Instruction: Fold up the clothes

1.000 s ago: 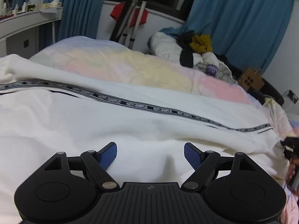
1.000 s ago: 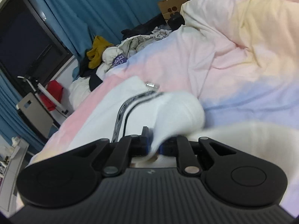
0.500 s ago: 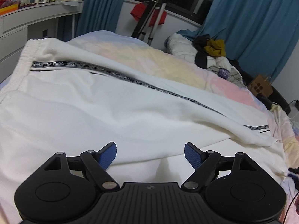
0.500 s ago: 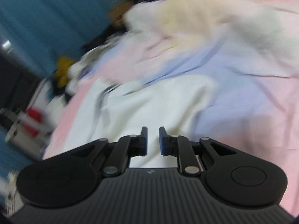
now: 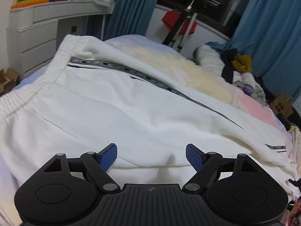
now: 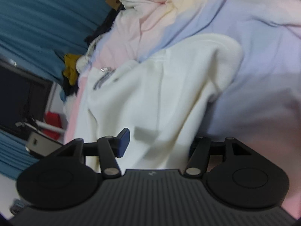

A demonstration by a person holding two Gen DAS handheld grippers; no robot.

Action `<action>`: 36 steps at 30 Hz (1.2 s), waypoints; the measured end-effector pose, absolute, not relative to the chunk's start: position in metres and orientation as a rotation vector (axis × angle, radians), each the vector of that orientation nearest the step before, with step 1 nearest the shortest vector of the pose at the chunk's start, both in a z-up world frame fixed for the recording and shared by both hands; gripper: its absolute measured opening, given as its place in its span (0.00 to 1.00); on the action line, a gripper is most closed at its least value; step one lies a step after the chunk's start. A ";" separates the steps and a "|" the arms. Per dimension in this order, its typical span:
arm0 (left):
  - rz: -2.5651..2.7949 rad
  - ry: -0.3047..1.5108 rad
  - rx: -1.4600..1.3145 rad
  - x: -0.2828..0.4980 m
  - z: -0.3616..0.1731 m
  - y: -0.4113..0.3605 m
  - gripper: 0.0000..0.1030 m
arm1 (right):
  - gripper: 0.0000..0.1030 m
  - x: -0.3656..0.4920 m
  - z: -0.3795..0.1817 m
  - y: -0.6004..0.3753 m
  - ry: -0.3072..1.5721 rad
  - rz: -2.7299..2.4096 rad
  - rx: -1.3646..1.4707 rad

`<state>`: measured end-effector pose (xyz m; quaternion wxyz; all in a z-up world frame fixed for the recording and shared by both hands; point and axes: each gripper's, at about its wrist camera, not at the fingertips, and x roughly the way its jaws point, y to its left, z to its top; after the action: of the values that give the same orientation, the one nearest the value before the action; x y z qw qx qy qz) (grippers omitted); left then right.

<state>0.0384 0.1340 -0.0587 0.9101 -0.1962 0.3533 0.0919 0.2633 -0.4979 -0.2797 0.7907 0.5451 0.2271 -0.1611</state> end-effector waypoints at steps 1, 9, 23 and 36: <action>0.210 0.724 -0.402 0.037 -0.054 0.141 0.80 | 0.58 0.264 -0.276 -0.496 0.456 -0.326 1.182; 0.427 0.648 -0.457 0.008 -0.011 0.215 0.80 | 0.54 0.265 -0.253 -0.481 0.287 -0.301 1.157; 0.447 0.707 -0.775 -0.087 0.050 0.334 0.96 | 0.11 0.250 -0.224 -0.469 0.232 -0.398 0.994; 0.433 0.891 -1.135 -0.082 -0.059 0.358 0.87 | 0.18 0.227 -0.270 -0.508 0.372 -0.458 1.365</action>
<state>-0.0823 0.3585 -0.0592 0.7295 -0.5152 0.4046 0.1965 0.2271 -0.5075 -0.2703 0.7361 0.6213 0.1692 -0.2085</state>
